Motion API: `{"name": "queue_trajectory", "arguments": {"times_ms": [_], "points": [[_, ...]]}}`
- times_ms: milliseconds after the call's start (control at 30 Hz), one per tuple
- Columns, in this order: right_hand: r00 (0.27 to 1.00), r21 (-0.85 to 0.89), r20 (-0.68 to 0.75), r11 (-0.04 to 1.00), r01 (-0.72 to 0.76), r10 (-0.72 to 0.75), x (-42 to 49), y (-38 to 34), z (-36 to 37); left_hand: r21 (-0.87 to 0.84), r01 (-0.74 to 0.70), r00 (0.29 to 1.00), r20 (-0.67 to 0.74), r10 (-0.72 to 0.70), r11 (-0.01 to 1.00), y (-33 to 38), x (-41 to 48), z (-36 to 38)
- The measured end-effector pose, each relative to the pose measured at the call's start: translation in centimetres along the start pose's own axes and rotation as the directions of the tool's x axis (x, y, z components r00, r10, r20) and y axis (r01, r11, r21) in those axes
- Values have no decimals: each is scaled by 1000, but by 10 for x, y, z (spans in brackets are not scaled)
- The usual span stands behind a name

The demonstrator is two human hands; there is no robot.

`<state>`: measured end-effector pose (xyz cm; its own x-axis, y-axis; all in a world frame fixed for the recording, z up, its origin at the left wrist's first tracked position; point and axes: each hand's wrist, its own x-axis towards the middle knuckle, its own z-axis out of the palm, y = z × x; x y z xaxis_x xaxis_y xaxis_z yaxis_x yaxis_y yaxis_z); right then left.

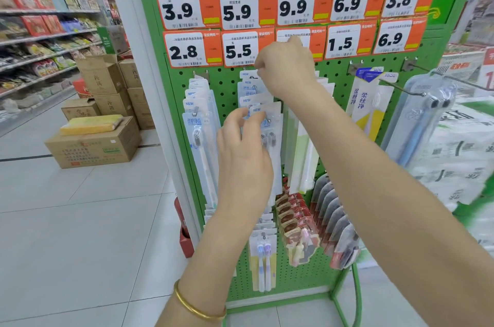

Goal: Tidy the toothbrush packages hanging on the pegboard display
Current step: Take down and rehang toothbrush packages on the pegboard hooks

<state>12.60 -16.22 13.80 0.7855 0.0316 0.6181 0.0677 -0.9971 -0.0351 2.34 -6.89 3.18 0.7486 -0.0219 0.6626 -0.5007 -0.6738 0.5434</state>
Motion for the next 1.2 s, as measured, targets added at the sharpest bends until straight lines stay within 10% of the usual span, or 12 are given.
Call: {"name": "queue_trajectory", "arguments": {"times_ms": [633,1200], "points": [[999,-18,-14,999,-34,33,-3,1,-6,78,-24,1000,-9,25,997,2,5,9],[869,185,-478,982,-45,130,-86,34,-8,68,19,999,-37,-17,998,8,5,14]]}}
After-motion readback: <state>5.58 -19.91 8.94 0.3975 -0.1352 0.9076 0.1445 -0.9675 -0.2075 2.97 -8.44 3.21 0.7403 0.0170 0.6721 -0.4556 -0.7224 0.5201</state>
